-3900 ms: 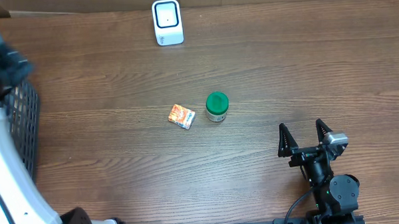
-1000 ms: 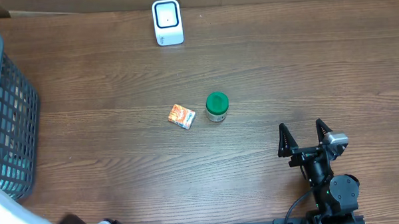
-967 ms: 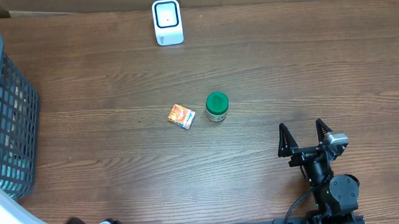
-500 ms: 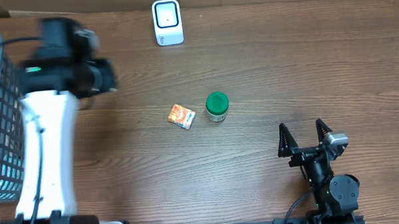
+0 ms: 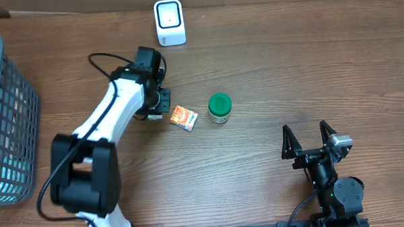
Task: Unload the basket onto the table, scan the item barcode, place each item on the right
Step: 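Carry the Kleenex pack under the scanner and place it left of packet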
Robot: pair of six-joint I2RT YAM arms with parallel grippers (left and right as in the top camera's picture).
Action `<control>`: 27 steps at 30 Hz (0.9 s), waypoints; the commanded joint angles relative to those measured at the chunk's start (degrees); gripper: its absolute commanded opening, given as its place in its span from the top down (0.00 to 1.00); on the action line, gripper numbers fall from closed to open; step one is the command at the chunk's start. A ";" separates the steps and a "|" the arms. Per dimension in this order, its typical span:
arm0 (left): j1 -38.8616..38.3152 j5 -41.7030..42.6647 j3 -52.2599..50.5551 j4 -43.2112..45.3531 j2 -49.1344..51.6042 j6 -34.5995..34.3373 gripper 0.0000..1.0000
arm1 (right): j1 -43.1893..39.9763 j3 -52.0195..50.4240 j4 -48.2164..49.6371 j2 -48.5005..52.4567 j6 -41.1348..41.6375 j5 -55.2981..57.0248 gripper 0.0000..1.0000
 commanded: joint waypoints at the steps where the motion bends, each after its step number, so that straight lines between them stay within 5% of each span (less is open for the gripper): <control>1: -1.31 1.01 -0.02 1.05 3.28 -0.90 0.96 | -0.31 -0.59 0.35 -0.52 0.15 0.00 0.00; 3: -1.95 1.01 -0.02 1.16 4.26 -0.92 0.94 | -0.31 -0.59 0.35 -0.52 0.15 0.00 0.00; 8: -2.38 0.81 0.74 0.39 4.35 -3.91 0.46 | -0.31 -0.59 0.35 -0.52 0.15 -0.02 0.00; 10: -1.97 0.74 2.67 -1.64 4.20 -4.52 0.37 | -0.31 -0.59 0.35 -0.52 0.15 0.00 0.00; 18: -0.61 -5.68 22.32 -19.71 0.42 -6.69 0.31 | -0.31 -0.59 0.35 -0.52 0.15 -0.02 0.00; 21: 0.31 -6.75 29.86 -24.79 -2.54 -6.69 0.22 | -0.33 -0.59 0.35 -0.52 0.15 0.00 0.00; 23: 1.44 -7.13 34.27 -27.43 -5.09 -6.67 0.00 | -0.31 -0.59 0.35 -0.52 0.15 0.00 0.00; 27: 6.25 -7.13 40.61 -30.64 -11.10 -6.64 0.01 | -0.31 -0.59 0.35 -0.52 0.15 0.00 0.00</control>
